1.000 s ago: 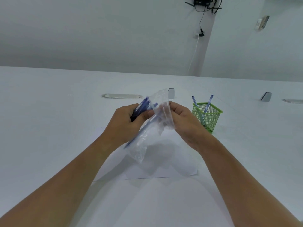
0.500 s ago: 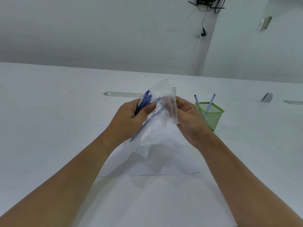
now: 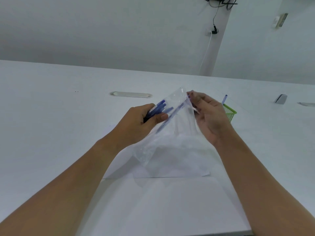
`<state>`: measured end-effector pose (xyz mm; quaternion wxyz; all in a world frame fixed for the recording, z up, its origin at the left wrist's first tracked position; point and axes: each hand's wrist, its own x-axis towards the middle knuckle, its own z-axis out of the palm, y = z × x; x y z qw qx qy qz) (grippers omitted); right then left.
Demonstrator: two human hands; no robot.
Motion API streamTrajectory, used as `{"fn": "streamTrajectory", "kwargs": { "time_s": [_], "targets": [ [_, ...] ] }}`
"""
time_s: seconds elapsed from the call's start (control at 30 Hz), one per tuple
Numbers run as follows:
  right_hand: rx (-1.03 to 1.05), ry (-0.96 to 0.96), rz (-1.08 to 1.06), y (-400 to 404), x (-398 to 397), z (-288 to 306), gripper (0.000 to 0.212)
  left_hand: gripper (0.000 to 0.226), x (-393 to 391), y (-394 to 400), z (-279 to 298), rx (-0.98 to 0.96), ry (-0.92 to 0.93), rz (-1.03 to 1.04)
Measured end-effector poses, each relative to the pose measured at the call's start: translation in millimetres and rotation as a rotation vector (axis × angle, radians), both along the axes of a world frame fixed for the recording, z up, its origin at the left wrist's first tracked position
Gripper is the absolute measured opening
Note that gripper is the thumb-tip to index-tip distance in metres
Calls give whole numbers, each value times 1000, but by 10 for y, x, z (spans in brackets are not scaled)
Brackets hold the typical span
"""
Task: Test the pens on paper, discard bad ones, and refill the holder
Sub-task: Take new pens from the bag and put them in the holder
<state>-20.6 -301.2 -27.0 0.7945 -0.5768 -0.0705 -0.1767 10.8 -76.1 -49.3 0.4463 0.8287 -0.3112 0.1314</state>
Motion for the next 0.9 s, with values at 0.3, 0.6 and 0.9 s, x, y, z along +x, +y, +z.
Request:
{"fn": "streamTrajectory", "kwargs": {
  "time_s": [0.3,0.6,0.9],
  "targets": [
    [-200,-398,-868,-334,-120,158,11,44,55,12,-80,4,71,19],
    [-375,-405,-1233,-651,-8,72,13,36,55,-21,-85,41,106,38],
    [-523,17,-1005,-647,80,-124,10,36,25,-21,-71,93,95,77]
  ]
}}
